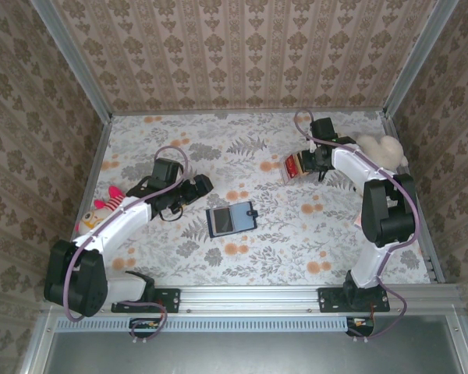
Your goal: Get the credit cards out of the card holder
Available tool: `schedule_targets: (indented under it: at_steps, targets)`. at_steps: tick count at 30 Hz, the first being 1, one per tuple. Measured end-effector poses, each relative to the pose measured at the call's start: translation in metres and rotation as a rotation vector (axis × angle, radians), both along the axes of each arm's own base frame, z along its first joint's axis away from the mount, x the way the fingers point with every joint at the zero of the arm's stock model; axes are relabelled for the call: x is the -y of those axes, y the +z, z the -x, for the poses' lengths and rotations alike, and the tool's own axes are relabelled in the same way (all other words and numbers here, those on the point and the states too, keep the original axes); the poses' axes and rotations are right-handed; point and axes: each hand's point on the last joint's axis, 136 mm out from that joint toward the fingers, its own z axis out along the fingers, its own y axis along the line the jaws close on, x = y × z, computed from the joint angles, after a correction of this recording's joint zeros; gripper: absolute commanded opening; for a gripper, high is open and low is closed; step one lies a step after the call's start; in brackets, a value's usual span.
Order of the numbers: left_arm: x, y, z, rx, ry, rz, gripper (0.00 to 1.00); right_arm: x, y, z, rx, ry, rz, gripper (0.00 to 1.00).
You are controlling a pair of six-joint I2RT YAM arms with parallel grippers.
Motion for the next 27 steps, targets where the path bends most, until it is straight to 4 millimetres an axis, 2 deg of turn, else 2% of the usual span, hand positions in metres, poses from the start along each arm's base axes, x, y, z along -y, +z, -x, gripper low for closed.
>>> schedule_targets:
  at_steps: [3,6,11,15,18,22,23,27]
  targets:
    - [0.001,0.000,0.000,0.001,-0.004,0.003,1.00,0.000,0.003,0.001,0.002,-0.011,-0.006,0.23]
    - [0.001,0.001,0.000,0.003,-0.008,0.004,1.00,0.000,0.015,0.003,0.021,-0.031,-0.020,0.29]
    - [0.001,0.003,0.000,0.010,-0.010,0.005,1.00,-0.001,0.056,0.009,0.106,-0.065,-0.070,0.43]
    - [0.000,0.003,0.004,0.012,-0.013,0.003,0.96,-0.014,0.088,0.021,0.167,-0.059,-0.172,0.51]
    - [0.000,-0.003,0.009,0.002,-0.018,-0.007,0.92,-0.036,0.093,0.041,0.165,-0.027,-0.282,0.54]
    - [0.008,-0.015,0.024,-0.032,-0.048,-0.020,0.85,-0.088,0.082,0.073,0.100,0.066,-0.420,0.56]
    - [0.012,-0.017,0.029,-0.041,-0.062,-0.021,0.82,-0.106,0.077,0.083,0.072,0.102,-0.449,0.56]
    - [0.023,-0.028,0.045,-0.074,-0.095,-0.022,0.73,-0.161,0.065,0.113,-0.007,0.201,-0.532,0.52]
